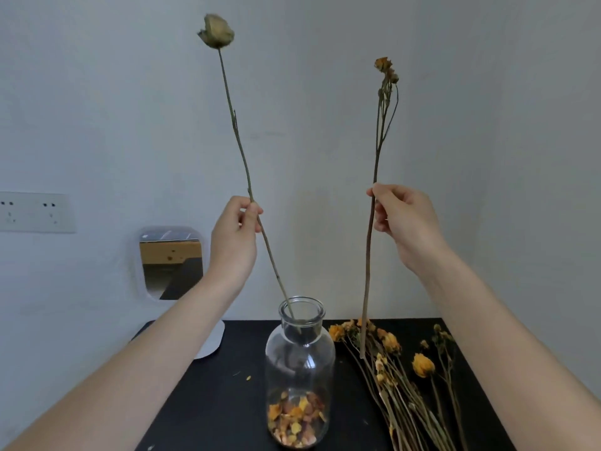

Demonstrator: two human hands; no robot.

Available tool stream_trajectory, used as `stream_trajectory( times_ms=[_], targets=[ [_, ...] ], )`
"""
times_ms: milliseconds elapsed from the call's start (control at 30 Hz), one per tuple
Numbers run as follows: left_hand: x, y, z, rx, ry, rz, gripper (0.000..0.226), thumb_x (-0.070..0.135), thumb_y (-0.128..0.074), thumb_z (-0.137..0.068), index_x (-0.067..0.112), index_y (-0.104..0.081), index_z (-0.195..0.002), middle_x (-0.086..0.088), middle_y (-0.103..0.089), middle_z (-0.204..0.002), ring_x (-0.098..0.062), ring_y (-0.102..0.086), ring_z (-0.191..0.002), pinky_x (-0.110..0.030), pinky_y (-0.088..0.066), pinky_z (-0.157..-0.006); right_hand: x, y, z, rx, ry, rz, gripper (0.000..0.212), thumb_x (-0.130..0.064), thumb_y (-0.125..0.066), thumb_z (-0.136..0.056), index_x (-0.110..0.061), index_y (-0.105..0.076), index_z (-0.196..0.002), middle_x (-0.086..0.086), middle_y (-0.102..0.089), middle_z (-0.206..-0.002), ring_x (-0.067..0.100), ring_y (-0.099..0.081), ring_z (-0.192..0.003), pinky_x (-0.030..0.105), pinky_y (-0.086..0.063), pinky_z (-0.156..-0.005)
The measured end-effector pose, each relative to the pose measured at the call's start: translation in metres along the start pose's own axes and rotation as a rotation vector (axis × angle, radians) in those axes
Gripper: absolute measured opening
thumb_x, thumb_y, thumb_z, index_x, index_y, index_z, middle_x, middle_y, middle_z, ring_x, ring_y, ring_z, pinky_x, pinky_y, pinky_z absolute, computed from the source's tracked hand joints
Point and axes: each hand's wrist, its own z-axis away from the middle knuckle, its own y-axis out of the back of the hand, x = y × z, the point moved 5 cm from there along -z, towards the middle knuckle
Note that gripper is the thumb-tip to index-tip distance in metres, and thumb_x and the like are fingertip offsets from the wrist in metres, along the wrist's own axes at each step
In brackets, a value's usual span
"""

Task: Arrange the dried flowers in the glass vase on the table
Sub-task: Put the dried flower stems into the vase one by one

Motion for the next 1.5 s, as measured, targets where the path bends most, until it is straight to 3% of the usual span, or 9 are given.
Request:
stream_trajectory(
  times_ms=[267,433,567,733,833,1000,1200,1400,1500],
  targets=[
    [-0.041,-0.019,0.029,-0.236,0.058,-0.129,0.014,0.023,-0.053,-0.092,0.016,-0.062,-0.084,0.004,-0.051,-0.066,-0.011,-0.043,-0.059,-0.024,-0.034,-0.055,0.005,-0.008,-0.005,0.017,0.026,-0.006,0.025,-0.013,-0.051,-0.092,-0.014,-0.061,-0.069,-0.003,-0.042,-0.055,0.005,-0.037,-0.04,0.017,-0.034,-0.042],
    [-0.068,-0.018,0.057,-0.316,0.106,-0.198,0.011,0.024,-0.061,-0.088,0.019,-0.065,-0.079,0.007,-0.052,-0.065,-0.007,-0.044,-0.059,-0.008,-0.036,-0.054,0.009,-0.008,-0.007,0.007,0.041,0.028,0.022,-0.013,-0.049,-0.093,-0.014,-0.06,-0.073,-0.004,-0.046,-0.058,0.003,-0.041,-0.042,0.017,-0.036,-0.043],
    [-0.078,-0.016,0.068,-0.38,0.153,-0.189,0.009,0.033,-0.059,-0.087,0.027,-0.065,-0.087,0.006,-0.059,-0.082,-0.007,-0.053,-0.074,-0.013,-0.038,-0.061,0.009,-0.008,-0.009,0.021,0.057,0.027,0.021,-0.011,-0.046,-0.093,-0.014,-0.057,-0.076,-0.003,-0.047,-0.06,0.004,-0.042,-0.044,0.017,-0.037,-0.043],
    [-0.093,-0.017,0.088,-0.588,0.335,0.045,0.055,0.065,-0.068,-0.065,0.039,-0.054,-0.112,0.021,-0.058,-0.112,0.004,-0.053,-0.107,-0.014,-0.041,-0.083,0.009,-0.005,-0.01,0.058,0.082,0.029,0.02,-0.011,-0.044,-0.093,-0.016,-0.054,-0.076,-0.003,-0.046,-0.061,0.001,-0.043,-0.042,0.016,-0.038,-0.043],
    [-0.103,-0.023,0.1,-0.743,0.336,-0.004,0.068,0.056,-0.076,-0.059,0.042,-0.048,-0.118,0.023,-0.056,-0.121,0.002,-0.051,-0.114,-0.018,-0.04,-0.093,0.009,-0.003,-0.011,0.088,0.088,-0.017,0.02,-0.011,-0.043,-0.094,-0.015,-0.052,-0.077,-0.003,-0.045,-0.06,0.003,-0.042,-0.043,0.017,-0.037,-0.044],
    [-0.111,-0.029,0.102,-0.687,0.352,0.042,0.067,0.051,-0.077,-0.061,0.04,-0.049,-0.121,0.021,-0.057,-0.122,0.0,-0.051,-0.115,-0.015,-0.041,-0.088,0.013,-0.006,-0.012,0.116,0.087,-0.019,0.02,-0.012,-0.041,-0.095,-0.015,-0.051,-0.077,-0.004,-0.045,-0.061,0.002,-0.042,-0.042,0.016,-0.037,-0.043],
    [-0.111,-0.034,0.108,-0.562,0.317,0.055,0.056,0.054,-0.074,-0.053,0.049,-0.05,-0.104,0.035,-0.057,-0.103,0.018,-0.051,-0.098,-0.003,-0.041,-0.068,0.037,-0.018,0.003,0.037,0.053,0.14,0.012,-0.015,-0.042,-0.096,-0.01,-0.053,-0.092,-0.004,-0.05,-0.066,0.007,-0.046,-0.056,0.016,-0.04,-0.052],
    [-0.118,-0.037,0.113,-0.421,0.235,-0.018,0.05,0.044,-0.078,-0.066,0.048,-0.048,-0.106,0.021,-0.053,-0.117,-0.004,-0.046,-0.115,-0.023,-0.041,-0.092,0.07,-0.031,0.037,-0.213,-0.051,0.292,0.005,-0.012,-0.048,-0.094,-0.01,-0.053,-0.095,-0.001,-0.059,-0.071,0.005,-0.053,-0.06,0.008,-0.043,-0.05],
    [-0.116,-0.037,0.113,-0.372,0.179,-0.067,0.049,0.046,-0.076,-0.066,0.05,-0.045,-0.104,0.026,-0.05,-0.115,-0.005,-0.042,-0.117,-0.022,-0.037,-0.091,0.08,-0.035,0.051,-0.351,-0.101,0.385,0.004,-0.012,-0.051,-0.091,-0.015,-0.053,-0.089,0.0,-0.061,-0.073,0.007,-0.054,-0.06,0.012,-0.045,-0.054]
  ],
)
